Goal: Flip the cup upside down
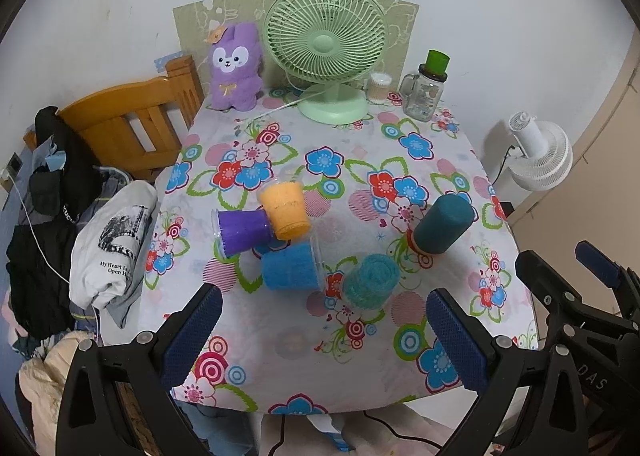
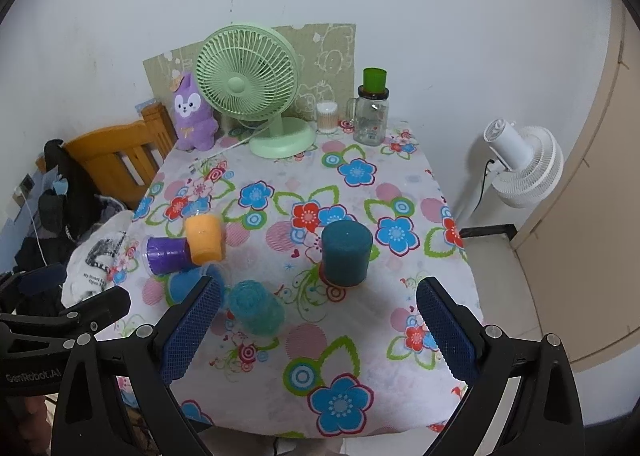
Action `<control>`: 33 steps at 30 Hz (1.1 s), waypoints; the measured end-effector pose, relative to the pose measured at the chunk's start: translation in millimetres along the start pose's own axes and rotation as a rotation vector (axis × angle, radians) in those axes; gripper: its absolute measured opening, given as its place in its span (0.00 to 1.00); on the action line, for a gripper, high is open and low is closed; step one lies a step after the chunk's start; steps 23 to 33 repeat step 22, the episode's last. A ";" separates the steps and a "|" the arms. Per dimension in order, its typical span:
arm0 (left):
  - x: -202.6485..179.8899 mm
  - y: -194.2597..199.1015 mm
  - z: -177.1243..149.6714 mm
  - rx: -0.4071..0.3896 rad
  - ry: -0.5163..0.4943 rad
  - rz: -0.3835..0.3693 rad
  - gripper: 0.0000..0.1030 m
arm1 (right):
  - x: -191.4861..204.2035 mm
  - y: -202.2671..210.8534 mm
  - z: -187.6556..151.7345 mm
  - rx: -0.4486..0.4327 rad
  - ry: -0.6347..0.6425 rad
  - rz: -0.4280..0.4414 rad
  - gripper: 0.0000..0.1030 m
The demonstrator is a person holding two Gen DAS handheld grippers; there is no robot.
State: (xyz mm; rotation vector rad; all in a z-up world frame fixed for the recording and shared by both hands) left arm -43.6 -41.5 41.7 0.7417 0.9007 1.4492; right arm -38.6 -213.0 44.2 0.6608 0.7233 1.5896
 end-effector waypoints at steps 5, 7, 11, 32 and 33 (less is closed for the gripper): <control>-4.6 -2.2 2.3 -0.003 0.010 0.008 1.00 | -5.1 -7.5 8.0 0.001 0.021 0.014 0.96; -5.3 -3.1 2.9 -0.007 0.013 0.018 1.00 | -6.2 -11.4 10.6 0.007 0.032 0.020 0.96; -5.5 -7.2 3.9 -0.002 0.035 0.025 1.00 | -7.8 -17.6 14.2 0.015 0.050 0.034 0.96; 2.9 -23.8 6.2 0.043 0.059 0.038 1.00 | -0.4 -36.2 20.0 0.065 0.079 0.052 0.96; 2.9 -23.8 6.2 0.043 0.059 0.038 1.00 | -0.4 -36.2 20.0 0.065 0.079 0.052 0.96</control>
Point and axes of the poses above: each gripper's, at about its wrist camera, not at the fingertips, and y roughly against the way its jaws point, x to its left, z to its top, the point moved 1 cm from there along -y, roughly the way its jaws point
